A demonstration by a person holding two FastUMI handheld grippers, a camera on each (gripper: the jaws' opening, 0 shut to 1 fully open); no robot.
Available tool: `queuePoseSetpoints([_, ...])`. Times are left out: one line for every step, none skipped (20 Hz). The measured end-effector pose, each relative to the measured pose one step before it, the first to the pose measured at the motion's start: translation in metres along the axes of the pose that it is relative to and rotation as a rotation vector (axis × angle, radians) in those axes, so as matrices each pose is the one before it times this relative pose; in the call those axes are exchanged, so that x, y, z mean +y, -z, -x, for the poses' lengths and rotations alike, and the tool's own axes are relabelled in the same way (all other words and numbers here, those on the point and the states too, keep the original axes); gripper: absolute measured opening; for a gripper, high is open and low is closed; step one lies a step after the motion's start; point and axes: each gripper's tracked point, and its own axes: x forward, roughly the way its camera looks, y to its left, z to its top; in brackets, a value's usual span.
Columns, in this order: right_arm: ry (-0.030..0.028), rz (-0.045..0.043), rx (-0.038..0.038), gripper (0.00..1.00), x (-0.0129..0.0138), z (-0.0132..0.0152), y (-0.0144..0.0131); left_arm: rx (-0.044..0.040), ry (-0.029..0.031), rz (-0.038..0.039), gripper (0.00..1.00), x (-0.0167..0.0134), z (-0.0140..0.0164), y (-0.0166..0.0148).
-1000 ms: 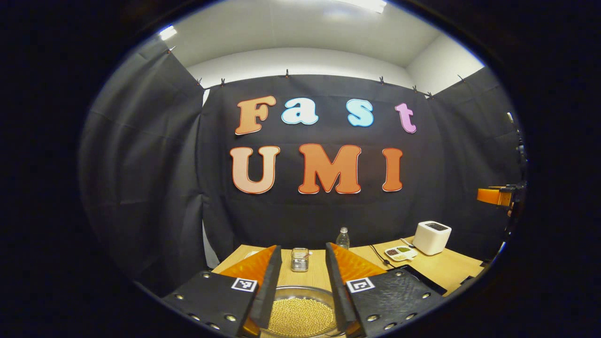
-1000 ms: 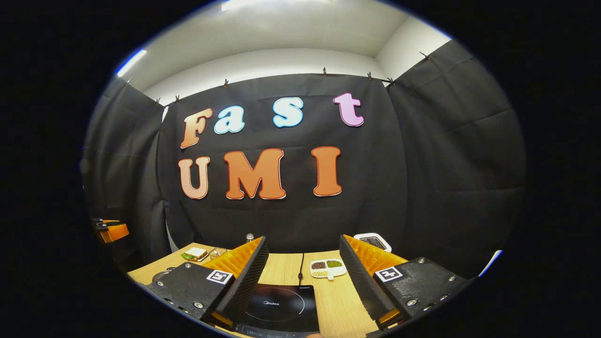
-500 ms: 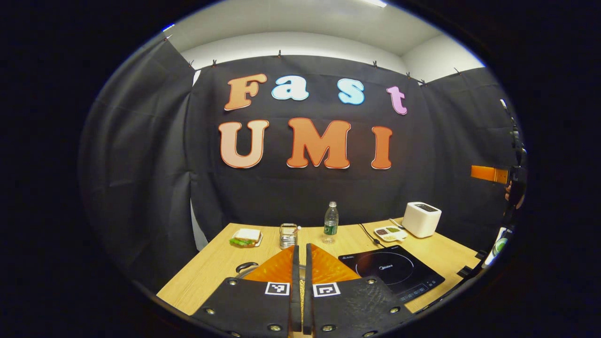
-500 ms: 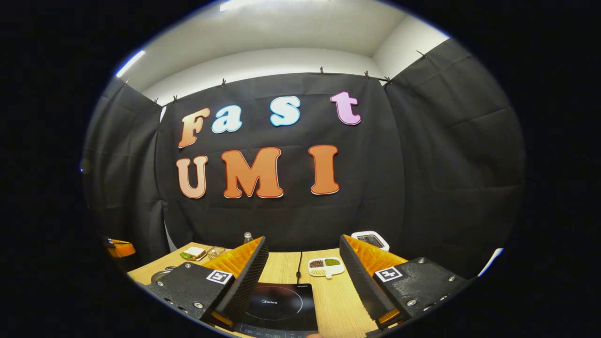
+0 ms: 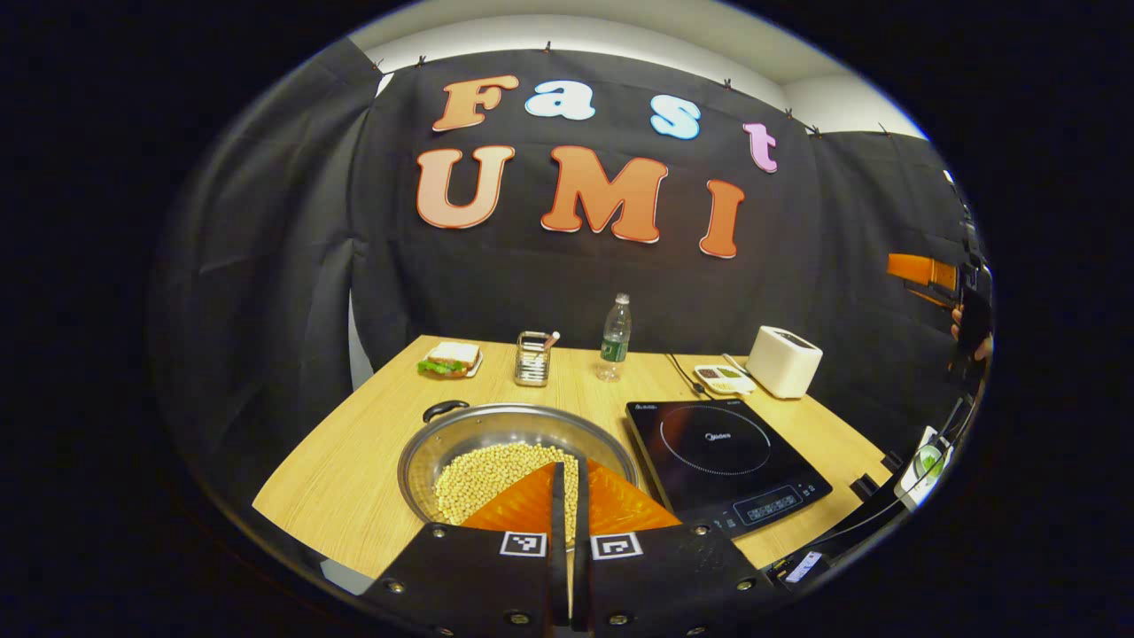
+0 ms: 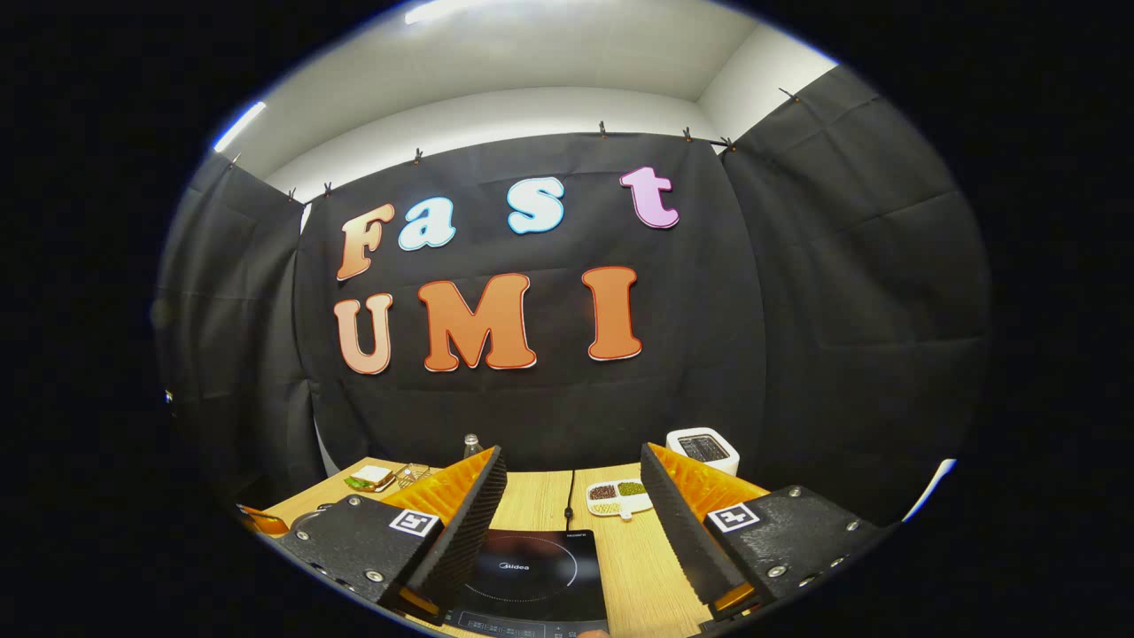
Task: First push the handle of the pot to place it horizontally, then grasp the pot with both hands and set it on the induction cooktop.
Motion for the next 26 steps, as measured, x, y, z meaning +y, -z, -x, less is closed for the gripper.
queuePoseSetpoints([0.00131, 0.00314, 0.00058, 0.95, -0.00065, 0.00007, 0.00103, 0.01901, -0.00179, -0.00597, 0.04, -0.00040, -0.00047, 0.01187])
queuePoseSetpoints([0.00159, 0.00464, 0.00168, 0.95, -0.00069, 0.00021, 0.00136, 0.01979, 0.00367, 0.00151, 0.04, -0.00030, 0.00151, 0.00896])
queuePoseSetpoints([0.00023, 0.00383, 0.00302, 0.95, -0.00060, 0.00030, 0.00158, 0.02382, 0.00462, 0.00187, 0.04, -0.00058, 0.00213, 0.01247])
queuePoseSetpoints([0.00032, 0.00056, 0.00390, 0.95, -0.00005, 0.00078, 0.00179, 0.02181, 0.00290, 0.00003, 0.04, -0.00001, -0.00030, 0.01095])
queuePoseSetpoints([-0.00031, -0.00210, 0.00342, 0.95, -0.00035, -0.00012, 0.00153, 0.01706, 0.00379, -0.00112, 0.02, -0.00120, -0.00099, 0.00772])
queuePoseSetpoints([0.00044, -0.00371, 0.00337, 0.95, -0.00049, 0.00002, 0.00144, 0.01936, 0.00380, -0.00131, 0.04, -0.00107, 0.00060, 0.00790])
queuePoseSetpoints([0.00010, -0.00392, 0.00393, 0.95, -0.00050, -0.00108, 0.00246, 0.01593, 0.00230, 0.00055, 0.04, -0.00058, -0.00158, 0.00618])
queuePoseSetpoints([-0.00100, -0.00333, 0.00378, 0.95, -0.00052, -0.00038, 0.00160, 0.01288, 0.00299, 0.00000, 0.02, -0.00061, -0.00227, 0.00415])
queuePoseSetpoints([-0.00044, -0.00277, 0.00300, 0.95, -0.00099, 0.00016, 0.00160, 0.01281, 0.00283, -0.00155, 0.04, -0.00021, 0.00198, 0.00631])
queuePoseSetpoints([0.00190, -0.00179, 0.00324, 0.95, -0.00074, -0.00025, 0.00163, 0.01539, 0.00398, -0.00124, 0.04, -0.00057, -0.00055, 0.00731])
queuePoseSetpoints([0.00084, -0.00095, 0.00284, 0.95, -0.00051, -0.00103, 0.00189, 0.01668, 0.00355, 0.00057, 0.04, -0.00122, -0.00180, 0.01102])
queuePoseSetpoints([0.00005, -0.00030, 0.00305, 0.95, -0.00045, -0.00037, 0.00199, 0.01849, 0.00464, -0.00044, 0.04, -0.00113, -0.00323, 0.00784])
queuePoseSetpoints([-0.00024, 0.00025, 0.00430, 0.95, -0.00010, -0.00062, 0.00200, 0.01648, 0.00299, 0.00136, 0.04, -0.00029, -0.00268, 0.00593])
queuePoseSetpoints([-0.00085, 0.00130, 0.00502, 0.95, -0.00013, -0.00112, 0.00250, 0.01484, 0.00321, 0.00144, 0.05, -0.00037, -0.00289, 0.00469])
queuePoseSetpoints([0.00010, 0.00122, 0.00409, 0.95, -0.00075, -0.00074, 0.00278, 0.01314, 0.00041, 0.00089, 0.04, 0.00017, -0.00173, 0.00446])
queuePoseSetpoints([0.00338, 0.00025, 0.00458, 0.95, -0.00079, -0.00118, 0.00250, 0.00789, -0.00179, -0.00028, 0.04, -0.00015, -0.00284, 0.00179])
queuePoseSetpoints([0.01030, -0.00206, 0.00140, 0.95, -0.00247, -0.00171, 0.00106, 0.00848, 0.00113, -0.00179, 0.04, -0.00044, -0.00356, 0.00319])
queuePoseSetpoints([0.00886, -0.00058, 0.00046, 0.95, -0.00291, -0.00186, 0.00139, 0.00748, 0.00242, -0.00122, 0.04, -0.00056, -0.00309, 0.00105])
queuePoseSetpoints([0.00586, -0.00165, 0.00094, 0.95, -0.00080, -0.00139, 0.00131, 0.00790, 0.00324, -0.00110, 0.04, -0.00107, -0.00278, 0.00190])
queuePoseSetpoints([0.00303, -0.00449, 0.00348, 0.95, -0.00193, -0.00046, 0.00141, 0.00743, 0.00189, -0.00184, 0.04, -0.00057, -0.00347, 0.00050])
queuePoseSetpoints([0.00014, -0.00549, 0.00380, 0.95, 0.00043, -0.00151, 0.00245, 0.00679, 0.00097, -0.00336, 0.04, -0.00042, -0.00364, 0.00141])
queuePoseSetpoints([-0.00012, -0.00397, 0.00402, 0.95, -0.00089, -0.00106, 0.00082, 0.00735, -0.00045, -0.00355, 0.04, 0.00005, -0.00434, 0.00043])
queuePoseSetpoints([0.00144, -0.00184, 0.00324, 0.95, -0.00099, -0.00042, 0.00225, 0.00642, 0.00160, -0.00265, 0.04, -0.00072, -0.00355, 0.00096])
queuePoseSetpoints([0.00134, 0.00128, 0.00345, 0.95, -0.00134, -0.00115, 0.00148, 0.00745, 0.00194, -0.00110, 0.05, -0.00088, -0.00289, 0.00044])
queuePoseSetpoints([0.00240, 0.00224, 0.00388, 0.95, -0.00040, -0.00145, 0.00167, 0.00550, 0.00375, -0.00095, 0.04, -0.00153, -0.00403, 0.00131])
queuePoseSetpoints([0.00245, 0.00189, 0.00391, 0.95, -0.00095, -0.00089, 0.00167, 0.00717, 0.00150, -0.00319, 0.06, -0.00083, -0.00181, 0.00019])
